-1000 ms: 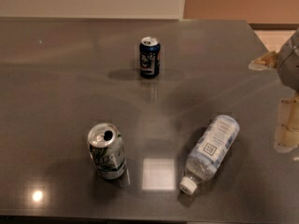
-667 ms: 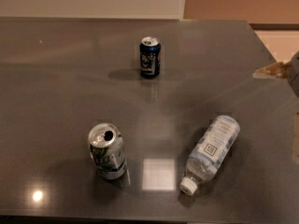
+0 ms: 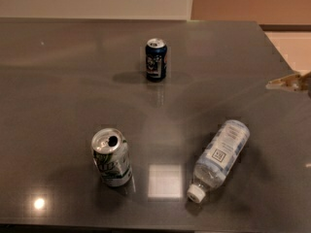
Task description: Move blue plastic bottle near pepsi can
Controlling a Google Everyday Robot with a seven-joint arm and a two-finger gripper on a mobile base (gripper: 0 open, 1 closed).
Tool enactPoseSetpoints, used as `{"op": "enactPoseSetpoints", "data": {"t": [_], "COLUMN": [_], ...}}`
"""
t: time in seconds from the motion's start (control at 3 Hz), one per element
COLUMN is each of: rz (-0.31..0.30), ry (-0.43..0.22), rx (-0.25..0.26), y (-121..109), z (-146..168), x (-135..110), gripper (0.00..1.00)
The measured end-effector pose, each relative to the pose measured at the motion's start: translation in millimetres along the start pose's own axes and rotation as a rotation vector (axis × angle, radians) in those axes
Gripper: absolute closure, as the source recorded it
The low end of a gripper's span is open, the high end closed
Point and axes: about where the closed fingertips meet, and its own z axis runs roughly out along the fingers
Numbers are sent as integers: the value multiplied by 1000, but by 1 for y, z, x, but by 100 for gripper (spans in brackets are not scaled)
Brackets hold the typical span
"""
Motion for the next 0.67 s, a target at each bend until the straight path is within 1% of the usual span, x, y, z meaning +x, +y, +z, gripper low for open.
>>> {"op": "enactPoseSetpoints", "data": {"t": [0.33,0.67], "rz": [-28,-28], "ry": [3,3], "rx": [-6,-5], "y": [4,4], "z": [2,2], "x": [5,5], "gripper": [0,0]}}
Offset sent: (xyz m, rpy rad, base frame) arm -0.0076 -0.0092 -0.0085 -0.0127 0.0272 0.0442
